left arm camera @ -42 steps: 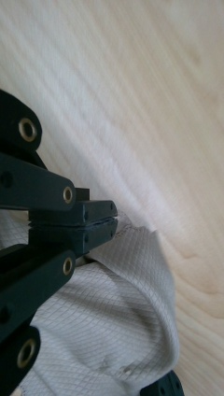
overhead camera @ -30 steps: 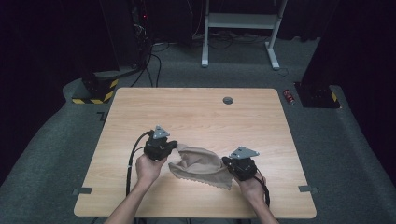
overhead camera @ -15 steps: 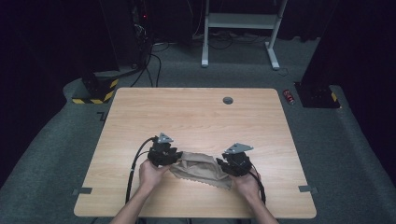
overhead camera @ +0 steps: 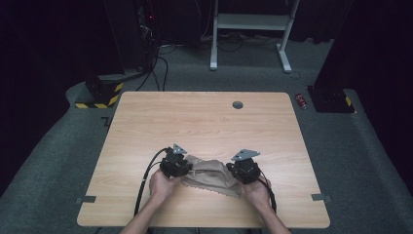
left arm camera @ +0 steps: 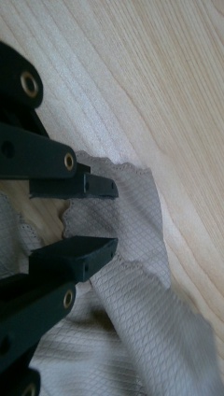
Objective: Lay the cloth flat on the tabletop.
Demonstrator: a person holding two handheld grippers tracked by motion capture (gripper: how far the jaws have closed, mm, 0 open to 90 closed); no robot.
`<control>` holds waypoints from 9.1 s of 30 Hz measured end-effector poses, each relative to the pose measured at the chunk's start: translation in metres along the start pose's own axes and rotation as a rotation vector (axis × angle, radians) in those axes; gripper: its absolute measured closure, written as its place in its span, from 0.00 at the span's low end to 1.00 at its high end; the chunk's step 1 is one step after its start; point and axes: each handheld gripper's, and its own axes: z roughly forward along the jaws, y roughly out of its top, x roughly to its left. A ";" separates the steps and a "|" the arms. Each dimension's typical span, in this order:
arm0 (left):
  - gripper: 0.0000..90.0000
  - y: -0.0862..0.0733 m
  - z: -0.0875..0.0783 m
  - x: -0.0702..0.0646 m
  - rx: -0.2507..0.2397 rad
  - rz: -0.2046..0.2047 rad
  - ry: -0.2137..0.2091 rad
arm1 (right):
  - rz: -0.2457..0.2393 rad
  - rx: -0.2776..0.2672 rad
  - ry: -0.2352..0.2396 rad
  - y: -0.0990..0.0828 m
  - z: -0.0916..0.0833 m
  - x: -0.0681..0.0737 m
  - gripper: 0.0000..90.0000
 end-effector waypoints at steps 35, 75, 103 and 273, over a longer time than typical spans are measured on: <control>0.63 -0.008 -0.014 0.006 -0.067 0.008 0.007 | 0.053 0.110 0.047 -0.008 0.024 0.000 0.99; 0.97 0.034 0.025 -0.010 0.043 0.099 0.024 | 0.117 0.123 -0.052 -0.008 0.018 -0.039 0.99; 0.63 0.036 0.031 0.020 -0.020 -0.032 0.131 | 0.198 0.134 -0.156 -0.005 0.027 -0.063 0.80; 0.66 0.060 0.008 -0.044 -0.028 0.182 0.019 | 0.082 -0.046 -0.091 -0.056 0.003 -0.003 0.70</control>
